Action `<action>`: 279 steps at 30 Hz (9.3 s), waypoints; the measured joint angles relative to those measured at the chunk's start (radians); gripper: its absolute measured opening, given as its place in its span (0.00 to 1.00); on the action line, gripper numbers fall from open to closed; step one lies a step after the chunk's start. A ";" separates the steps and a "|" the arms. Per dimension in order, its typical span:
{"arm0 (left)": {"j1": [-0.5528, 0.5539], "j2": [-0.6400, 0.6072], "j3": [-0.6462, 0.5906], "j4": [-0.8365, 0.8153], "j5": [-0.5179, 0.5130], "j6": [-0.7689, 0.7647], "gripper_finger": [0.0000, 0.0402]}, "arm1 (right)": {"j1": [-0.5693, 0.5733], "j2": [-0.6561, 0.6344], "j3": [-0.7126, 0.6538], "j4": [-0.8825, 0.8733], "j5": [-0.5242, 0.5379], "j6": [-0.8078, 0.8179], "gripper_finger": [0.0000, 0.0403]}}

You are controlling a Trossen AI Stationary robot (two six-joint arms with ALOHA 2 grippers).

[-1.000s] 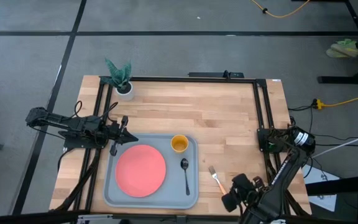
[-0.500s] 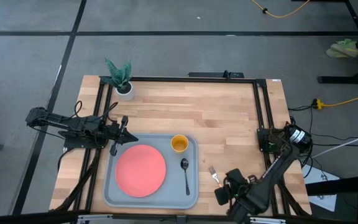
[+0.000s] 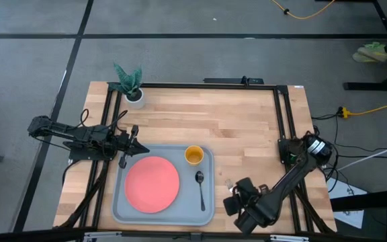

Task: Pick and place plate/cup/fork/spoon on tray
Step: Put the orange fork on the gray tray, then return To Home Position

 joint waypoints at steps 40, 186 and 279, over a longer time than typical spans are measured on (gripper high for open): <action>0.000 0.000 0.000 0.000 0.000 0.000 0.00 | 0.003 0.222 0.003 0.141 -0.131 -0.098 0.37; 0.000 0.000 0.000 0.007 -0.019 0.000 0.00 | -0.286 0.366 0.294 0.500 0.022 -0.066 0.18; 0.000 0.000 0.000 0.007 -0.019 0.000 0.00 | -0.354 -0.982 -1.228 1.401 -0.109 -1.742 0.26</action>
